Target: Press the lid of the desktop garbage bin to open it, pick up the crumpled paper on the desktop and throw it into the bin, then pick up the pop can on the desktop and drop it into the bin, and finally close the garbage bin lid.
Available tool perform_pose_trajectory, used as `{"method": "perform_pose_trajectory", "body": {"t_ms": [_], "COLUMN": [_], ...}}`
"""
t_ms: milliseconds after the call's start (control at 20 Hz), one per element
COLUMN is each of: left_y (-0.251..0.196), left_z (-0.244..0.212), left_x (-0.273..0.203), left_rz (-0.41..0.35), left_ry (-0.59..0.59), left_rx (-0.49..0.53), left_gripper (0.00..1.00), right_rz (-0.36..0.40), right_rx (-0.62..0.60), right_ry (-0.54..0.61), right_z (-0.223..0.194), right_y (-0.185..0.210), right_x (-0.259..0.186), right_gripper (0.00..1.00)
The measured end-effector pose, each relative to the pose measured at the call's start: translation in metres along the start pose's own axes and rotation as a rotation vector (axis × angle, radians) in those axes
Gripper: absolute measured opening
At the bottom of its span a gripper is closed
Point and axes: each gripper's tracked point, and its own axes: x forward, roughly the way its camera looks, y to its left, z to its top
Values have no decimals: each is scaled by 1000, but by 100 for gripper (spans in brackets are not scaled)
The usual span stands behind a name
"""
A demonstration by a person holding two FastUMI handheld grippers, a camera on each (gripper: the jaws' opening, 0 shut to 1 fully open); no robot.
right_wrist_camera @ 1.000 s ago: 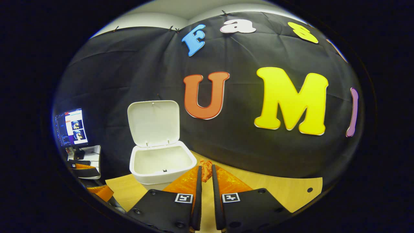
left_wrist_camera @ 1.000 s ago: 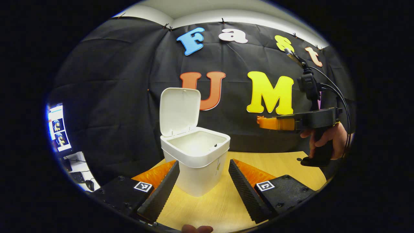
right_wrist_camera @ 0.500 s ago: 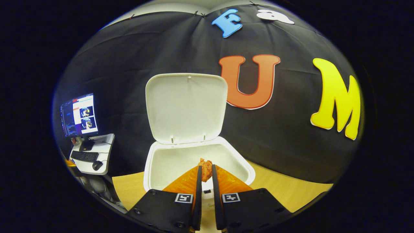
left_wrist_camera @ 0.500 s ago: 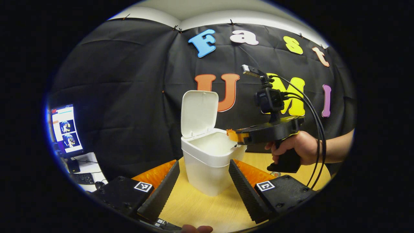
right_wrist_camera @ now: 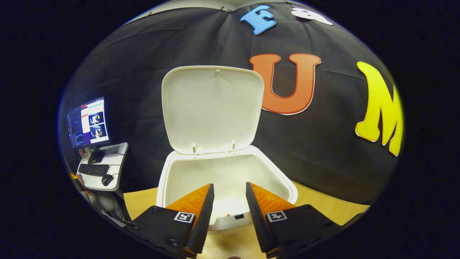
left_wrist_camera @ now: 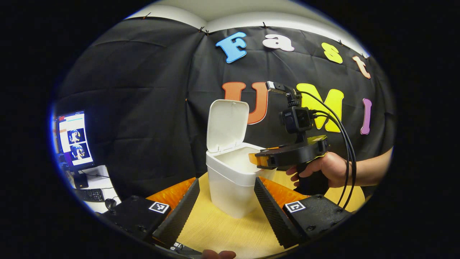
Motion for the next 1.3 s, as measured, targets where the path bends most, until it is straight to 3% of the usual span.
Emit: {"method": "perform_pose_trajectory", "body": {"t_ms": [250, 400, 450, 550, 950, 1300], "left_y": [-21, -45, -52, -64, -149, -218], "left_z": [1, -3, -7, -10, -34, -98], "left_x": [7, 14, 14, 16, 12, 21], "left_rz": [-64, -132, -154, -191, -382, -484], "left_ry": [-7, -3, -1, -7, -24, 43], "left_rx": [18, 36, 38, 40, 98, 151], "left_gripper": [100, 100, 94, 100, 100, 100], "right_rz": [-33, -139, -183, -269, -558, -757], "right_rx": [81, 113, 133, 182, 212, 208], "right_ry": [-65, -117, -128, -156, -167, -132], "right_z": [12, 10, 9, 4, -56, -107], "right_y": [-29, -73, -90, -122, -220, -263], "right_x": [-49, -95, -113, -150, -291, -401], "right_gripper": [70, 81, 81, 89, 90, 91]}}
